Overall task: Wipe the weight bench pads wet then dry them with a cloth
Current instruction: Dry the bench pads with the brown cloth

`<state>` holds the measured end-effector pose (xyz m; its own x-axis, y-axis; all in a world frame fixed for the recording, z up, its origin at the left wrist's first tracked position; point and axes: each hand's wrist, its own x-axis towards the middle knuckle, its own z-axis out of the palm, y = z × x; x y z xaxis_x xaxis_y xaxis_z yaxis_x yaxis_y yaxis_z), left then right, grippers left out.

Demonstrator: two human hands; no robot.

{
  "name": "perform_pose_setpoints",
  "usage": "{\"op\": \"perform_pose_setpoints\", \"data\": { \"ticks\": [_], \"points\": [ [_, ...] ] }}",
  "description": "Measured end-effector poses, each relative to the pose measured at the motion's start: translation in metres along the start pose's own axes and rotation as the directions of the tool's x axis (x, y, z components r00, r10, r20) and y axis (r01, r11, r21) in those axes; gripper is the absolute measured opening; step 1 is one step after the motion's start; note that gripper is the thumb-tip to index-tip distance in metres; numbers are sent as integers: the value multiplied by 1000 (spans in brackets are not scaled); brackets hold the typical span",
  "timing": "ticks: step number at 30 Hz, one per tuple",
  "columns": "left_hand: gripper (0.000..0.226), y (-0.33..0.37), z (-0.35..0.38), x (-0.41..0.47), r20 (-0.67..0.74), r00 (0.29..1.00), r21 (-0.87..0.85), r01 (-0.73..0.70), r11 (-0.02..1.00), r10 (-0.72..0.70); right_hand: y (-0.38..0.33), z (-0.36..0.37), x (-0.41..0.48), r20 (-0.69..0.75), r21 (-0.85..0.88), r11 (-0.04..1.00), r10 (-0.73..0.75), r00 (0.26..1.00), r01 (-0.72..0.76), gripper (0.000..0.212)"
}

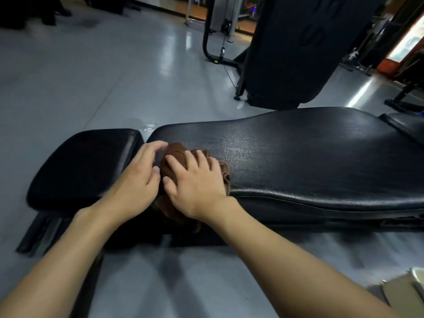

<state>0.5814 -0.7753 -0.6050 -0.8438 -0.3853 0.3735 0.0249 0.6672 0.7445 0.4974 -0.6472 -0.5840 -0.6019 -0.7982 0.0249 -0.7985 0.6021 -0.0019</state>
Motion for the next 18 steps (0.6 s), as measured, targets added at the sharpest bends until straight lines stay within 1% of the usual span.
{"op": "perform_pose_setpoints", "data": {
  "ticks": [1,3,4,5,6,7,8,9,11,12,14,16,18],
  "points": [
    [54,-1,-5,-3,-34,999,-54,30,998,-32,-10,-1,7,41,43,998,-41,998,39,59],
    [53,-2,-13,-10,-84,996,-119,32,992,-42,-12,-11,15,70,213,974,-99,993,82,59],
    [49,-1,-14,-14,-80,997,-110,13,994,-22,-3,-20,15,33,308,948,-100,994,85,57],
    [47,2,-14,-18,-57,998,-68,-12,998,8,10,-30,13,-34,352,932,-74,997,81,54],
    [51,7,-13,-19,-13,999,16,-42,999,43,28,-38,9,-100,336,940,-35,994,67,52],
    [59,14,-9,-19,55,995,140,-90,986,83,51,-44,4,-135,287,958,9,991,30,52],
    [68,21,-4,-16,133,985,286,-148,947,114,75,-49,-2,-122,228,973,50,991,-21,52],
    [77,25,1,-12,213,970,411,-199,890,118,97,-53,-6,-69,174,982,82,994,-69,51],
    [90,27,10,-2,323,945,581,-247,775,59,131,-54,-11,65,66,990,120,991,-124,50],
    [95,25,12,0,340,939,628,-265,732,49,143,-52,-13,116,22,993,115,987,-118,50],
    [102,19,10,-4,353,933,655,-298,694,67,154,-48,-16,164,-25,997,79,983,-76,52],
    [108,13,3,-10,372,926,659,-312,684,64,155,-39,-23,173,-70,997,45,984,-33,56],
    [106,9,-2,-15,372,926,689,-323,649,65,154,-34,-26,168,-99,995,20,986,-4,59]
  ]
}}
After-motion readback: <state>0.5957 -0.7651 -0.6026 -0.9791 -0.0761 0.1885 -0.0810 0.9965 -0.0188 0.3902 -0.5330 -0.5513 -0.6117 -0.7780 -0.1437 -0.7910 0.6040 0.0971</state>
